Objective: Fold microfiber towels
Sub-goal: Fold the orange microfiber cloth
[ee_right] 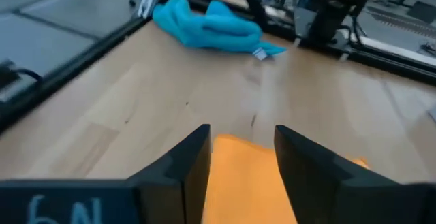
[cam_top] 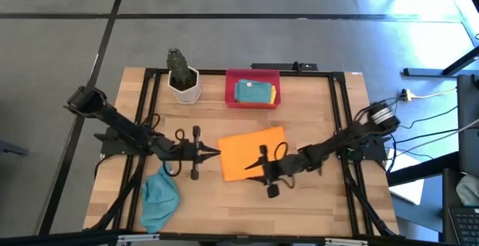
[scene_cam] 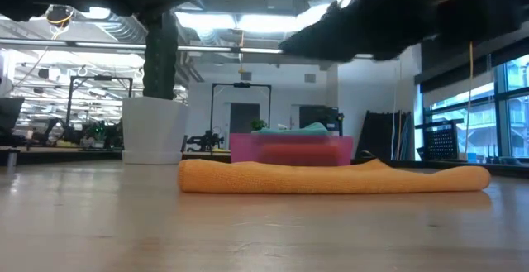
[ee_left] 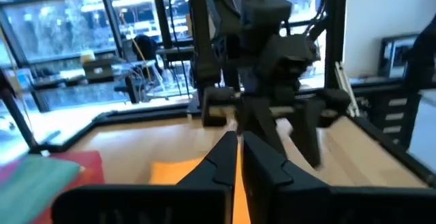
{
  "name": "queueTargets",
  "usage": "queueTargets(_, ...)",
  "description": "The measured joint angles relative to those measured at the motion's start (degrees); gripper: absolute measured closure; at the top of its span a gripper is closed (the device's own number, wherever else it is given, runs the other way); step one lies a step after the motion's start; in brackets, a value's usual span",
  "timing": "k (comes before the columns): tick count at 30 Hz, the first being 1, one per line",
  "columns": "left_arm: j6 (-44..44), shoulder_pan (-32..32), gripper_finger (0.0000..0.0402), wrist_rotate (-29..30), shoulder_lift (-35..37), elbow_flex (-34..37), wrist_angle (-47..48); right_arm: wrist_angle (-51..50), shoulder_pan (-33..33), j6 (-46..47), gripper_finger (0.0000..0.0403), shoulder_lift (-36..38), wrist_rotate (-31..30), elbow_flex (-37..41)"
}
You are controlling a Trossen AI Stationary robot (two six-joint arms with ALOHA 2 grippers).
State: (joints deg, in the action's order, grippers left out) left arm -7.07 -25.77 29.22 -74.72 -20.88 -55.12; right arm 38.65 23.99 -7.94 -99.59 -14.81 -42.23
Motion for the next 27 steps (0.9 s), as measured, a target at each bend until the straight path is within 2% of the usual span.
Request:
queueTargets(4, -5.1, 0.9, 0.0385, 0.0, 0.0, -0.6, -0.4, -3.8, -0.7, -0.8, 0.0203, -6.2, 0.0, -7.0)
queueTargets(9, -5.2, 2.5, 0.0378, 0.1, 0.8, -1.7, -0.6, -12.1, -1.7, 1.9, 0.0147, -11.6, 1.0, -15.1)
queueTargets(12, -5.2, 2.8, 0.0376, 0.1, 0.9, -2.5, -0.6, -15.8, -1.8, 2.3, 0.0128, -14.8, 1.0, -19.2)
queueTargets(18, -5.5, 2.8, 0.0385, 0.1, 0.9, -2.9, -0.4, -22.2, -1.9, 3.1, 0.0123, -19.6, 0.8, -24.6)
queueTargets(27, -5.2, 2.8, 0.0401, 0.1, 0.9, -2.9, 0.4, -24.4, -2.9, 5.3, 0.0123, -24.2, -1.1, -28.6)
